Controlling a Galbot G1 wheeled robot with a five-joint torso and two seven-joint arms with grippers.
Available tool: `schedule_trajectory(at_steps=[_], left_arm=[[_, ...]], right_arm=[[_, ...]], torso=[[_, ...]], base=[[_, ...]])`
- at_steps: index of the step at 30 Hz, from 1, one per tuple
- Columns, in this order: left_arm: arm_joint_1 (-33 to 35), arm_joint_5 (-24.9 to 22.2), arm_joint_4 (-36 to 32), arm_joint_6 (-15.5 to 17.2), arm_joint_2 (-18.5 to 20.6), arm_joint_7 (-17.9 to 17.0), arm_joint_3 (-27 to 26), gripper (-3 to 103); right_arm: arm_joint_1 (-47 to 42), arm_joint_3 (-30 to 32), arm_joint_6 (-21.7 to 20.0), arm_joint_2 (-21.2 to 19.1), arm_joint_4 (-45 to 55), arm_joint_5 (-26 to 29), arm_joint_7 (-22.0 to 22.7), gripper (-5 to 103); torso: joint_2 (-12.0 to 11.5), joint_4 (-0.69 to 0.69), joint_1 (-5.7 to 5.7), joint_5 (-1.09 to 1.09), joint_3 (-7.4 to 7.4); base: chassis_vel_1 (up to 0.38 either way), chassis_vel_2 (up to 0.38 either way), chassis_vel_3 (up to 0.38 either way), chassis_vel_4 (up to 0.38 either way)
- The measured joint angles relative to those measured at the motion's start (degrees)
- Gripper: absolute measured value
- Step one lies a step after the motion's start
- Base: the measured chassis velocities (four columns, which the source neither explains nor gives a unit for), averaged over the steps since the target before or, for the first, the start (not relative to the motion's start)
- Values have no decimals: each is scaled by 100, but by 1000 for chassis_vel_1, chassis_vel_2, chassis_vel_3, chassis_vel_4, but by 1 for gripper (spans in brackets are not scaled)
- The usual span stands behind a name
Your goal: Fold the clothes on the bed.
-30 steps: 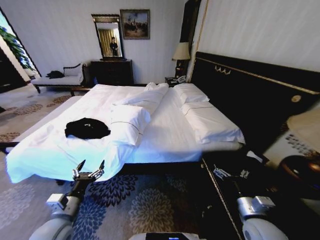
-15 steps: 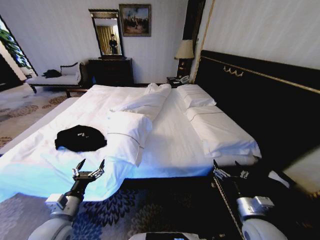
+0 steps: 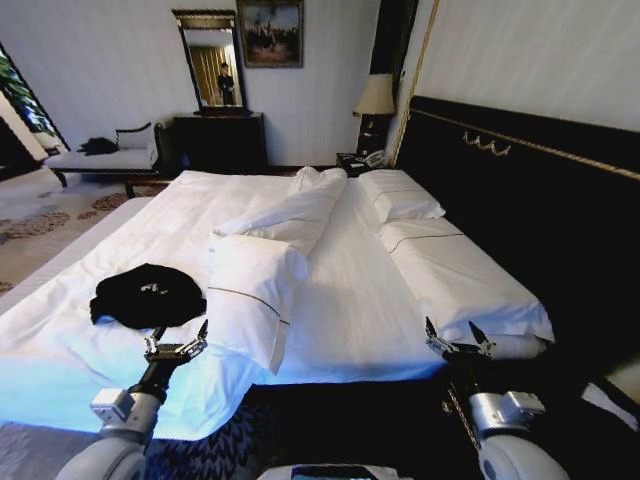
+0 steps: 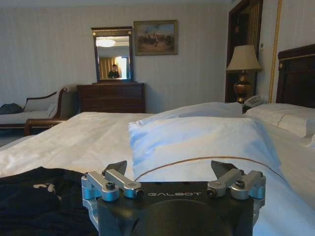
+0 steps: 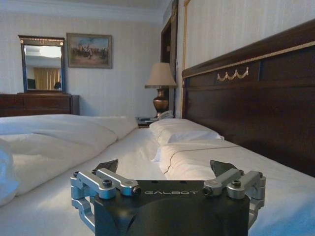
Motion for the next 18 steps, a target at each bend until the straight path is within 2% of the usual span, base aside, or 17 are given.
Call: schedule_trajectory(at_steps=[9, 18], left_arm=[[25, -24, 48, -3, -43, 6, -21, 98], [38, -84, -57, 29, -33, 9, -36, 98]], right_arm=[[35, -60, 85, 4, -2, 41, 47, 100], [30, -52, 90, 31, -6, -7, 57, 100]], torso=[[3, 0, -4, 2, -1], [1, 0, 1, 0, 0]], base=[[77, 35, -85, -52], [177, 219, -181, -228]])
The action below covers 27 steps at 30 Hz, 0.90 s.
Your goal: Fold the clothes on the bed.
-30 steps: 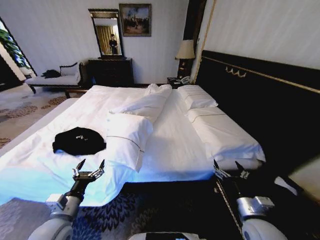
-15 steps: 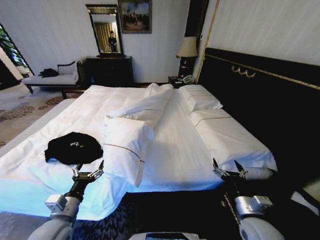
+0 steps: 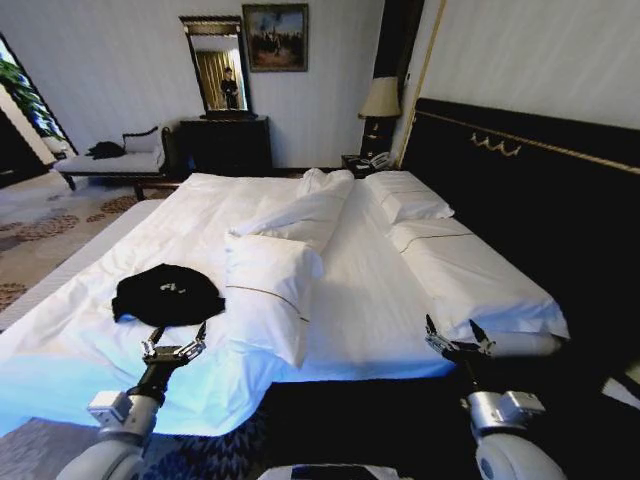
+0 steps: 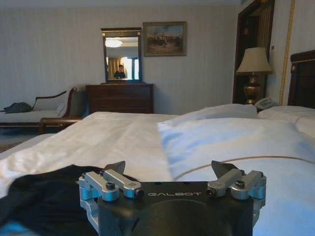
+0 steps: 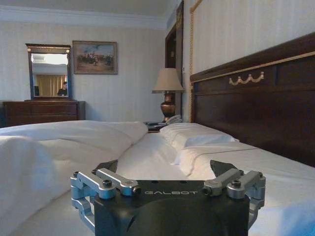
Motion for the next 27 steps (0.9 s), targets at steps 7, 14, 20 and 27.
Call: schedule_trajectory(at_steps=[7, 14, 20, 27], left_arm=[[0, 2, -28, 14, 2, -5, 3, 98], [43, 9, -51, 14, -34, -7, 2, 98], [69, 14, -62, 3, -57, -10, -12, 98], [77, 17, -92, -1, -67, -3, -11, 98]], right_arm=[[-11, 9, 42, 12, -7, -16, -4, 100], [-30, 14, 135, 20, -14, -24, -75, 100], [-92, 50, 228, 21, 8, -62, -383, 100], [-87, 58, 251, 33, -4, -72, -334, 100]], torso=[[0, 0, -1, 1, 0], [1, 0, -1, -4, -1], [1, 0, -3, -1, -1], [1, -1, -2, 3, 0]], base=[[310, 292, -316, -299], [291, 281, -267, -293], [16, 141, 20, -142], [-217, 93, 191, -116]])
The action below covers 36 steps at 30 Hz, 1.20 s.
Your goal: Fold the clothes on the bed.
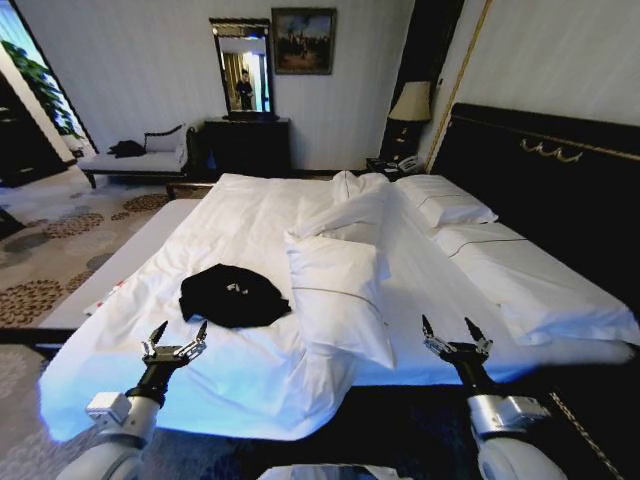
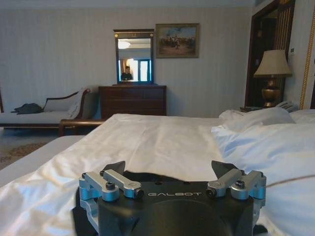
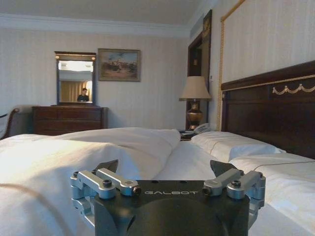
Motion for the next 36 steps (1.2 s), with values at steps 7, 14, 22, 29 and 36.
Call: schedule_trajectory(at_steps=[7, 14, 22, 29, 36], left_arm=[[4, 1, -18, -1, -10, 0, -3, 98], [10, -1, -20, -8, -18, 0, -8, 98], [22, 4, -17, -11, -19, 3, 2, 98], [-72, 9, 26, 10, 91, -2, 90, 98], [23, 38, 32, -6, -1, 26, 48, 98]], right_arm=[[66, 18, -32, -15, -17, -45, 218, 100], [121, -9, 14, -24, 6, 8, 283, 100], [304, 12, -213, -287, 31, 231, 322, 100], [684, 395, -1338, -1629, 276, 2168, 417, 100], [1622, 339, -2081, -3294, 29, 4255, 535, 100]], torso=[[-2, 2, 4, -3, 1], [-5, 1, 11, -4, 3], [3, 0, -8, 0, -4], [-1, -1, 3, -3, 1], [-2, 2, 2, 0, 0]], base=[[-246, 233, 244, -223], [-114, 186, 103, -166], [16, -21, -14, 22], [12, -10, -16, 16], [0, 0, 0, 0]])
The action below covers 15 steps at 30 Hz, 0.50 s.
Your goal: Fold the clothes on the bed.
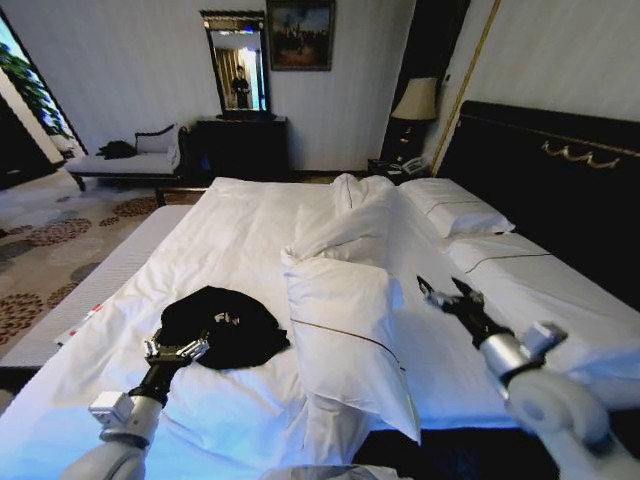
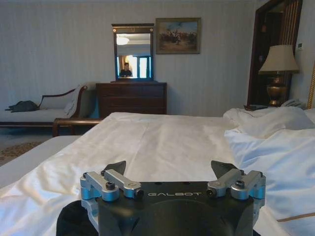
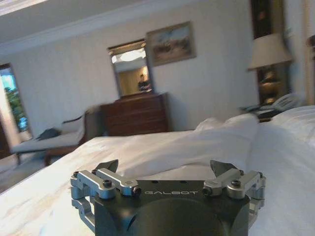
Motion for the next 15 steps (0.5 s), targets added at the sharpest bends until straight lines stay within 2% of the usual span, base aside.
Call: schedule_trajectory(at_steps=[1, 3, 5, 8, 9, 12, 13, 15], left_arm=[[0, 0, 0, 0, 0, 0, 0, 98], [1, 24, 0, 3, -37, -2, -4, 97], [16, 68, 0, 14, -69, -11, -2, 97], [27, 101, -2, 24, -86, -18, 7, 97], [34, 142, -7, 36, -105, -28, 16, 97], [41, 191, -33, 71, -123, -68, 26, 97], [41, 191, -33, 71, -123, -68, 26, 97], [73, 207, -113, 117, -106, -102, 5, 97]], right_arm=[[0, 0, 0, 0, 0, 0, 0, 100], [434, -273, -109, -427, -354, 219, -79, 100], [859, -614, -204, -692, -772, 542, -89, 100], [1165, -869, -246, -841, -1052, 757, -94, 100], [1504, -1174, -313, -946, -1328, 930, -120, 100], [2150, -1732, -401, -1005, -1791, 965, -144, 100], [2150, -1732, -401, -1005, -1791, 965, -144, 100], [2814, -2321, -449, -924, -2286, 935, -146, 100]], torso=[[0, 0, 0, 0, 0], [2, -3, -2, -3, -1], [1, -1, -1, 0, 0], [1, 0, -1, -1, 0], [0, -1, 0, 0, 1], [0, -2, 0, 0, 0], [0, -2, 0, 0, 0], [1, 0, -1, -2, 0]], base=[[0, 0, 0, 0], [0, 0, 0, 0], [0, 0, 0, 0], [0, 0, 0, 0], [0, 0, 0, 0], [0, 0, 0, 0], [0, 0, 0, 0], [0, 0, 0, 0]])
